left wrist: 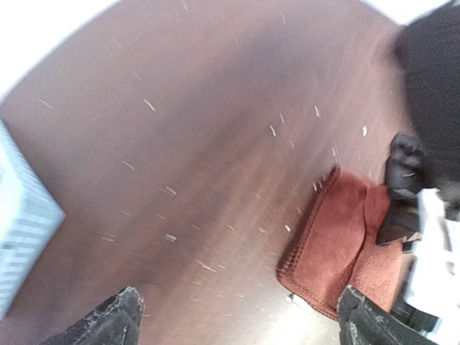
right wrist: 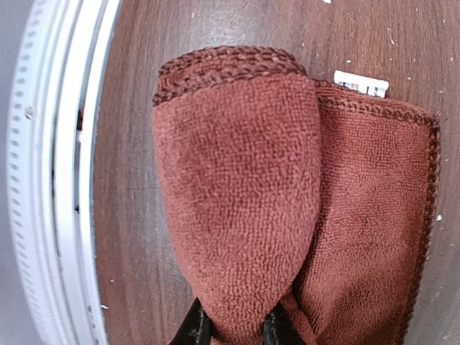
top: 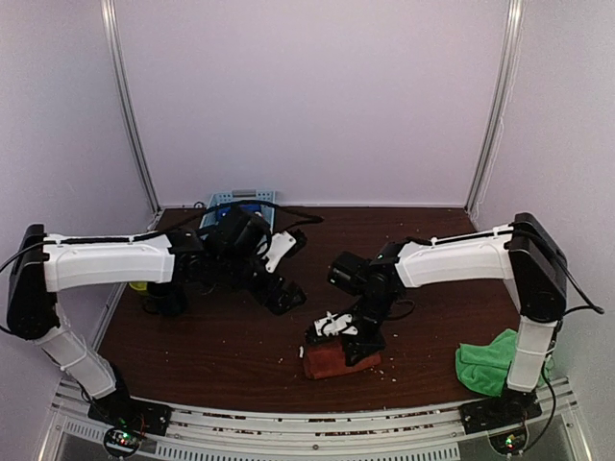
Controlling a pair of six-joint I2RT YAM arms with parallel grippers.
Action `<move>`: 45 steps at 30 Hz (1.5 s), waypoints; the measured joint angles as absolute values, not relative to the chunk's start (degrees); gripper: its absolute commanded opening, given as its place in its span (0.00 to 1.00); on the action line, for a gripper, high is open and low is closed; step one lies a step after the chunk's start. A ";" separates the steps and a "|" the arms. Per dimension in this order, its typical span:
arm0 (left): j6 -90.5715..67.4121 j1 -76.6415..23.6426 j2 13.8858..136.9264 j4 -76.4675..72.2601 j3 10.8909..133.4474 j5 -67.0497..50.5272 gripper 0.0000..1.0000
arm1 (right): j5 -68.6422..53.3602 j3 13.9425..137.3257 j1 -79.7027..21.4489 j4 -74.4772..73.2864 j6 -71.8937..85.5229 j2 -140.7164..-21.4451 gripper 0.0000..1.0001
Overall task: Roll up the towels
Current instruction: Roll the towel at the center of the board.
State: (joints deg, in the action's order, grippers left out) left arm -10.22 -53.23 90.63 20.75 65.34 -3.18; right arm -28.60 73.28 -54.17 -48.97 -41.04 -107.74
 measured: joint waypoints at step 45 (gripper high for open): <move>14.04 -77.56 113.03 14.68 71.40 18.68 0.47 | -50.92 95.44 -42.33 -74.41 -40.73 -130.41 0.19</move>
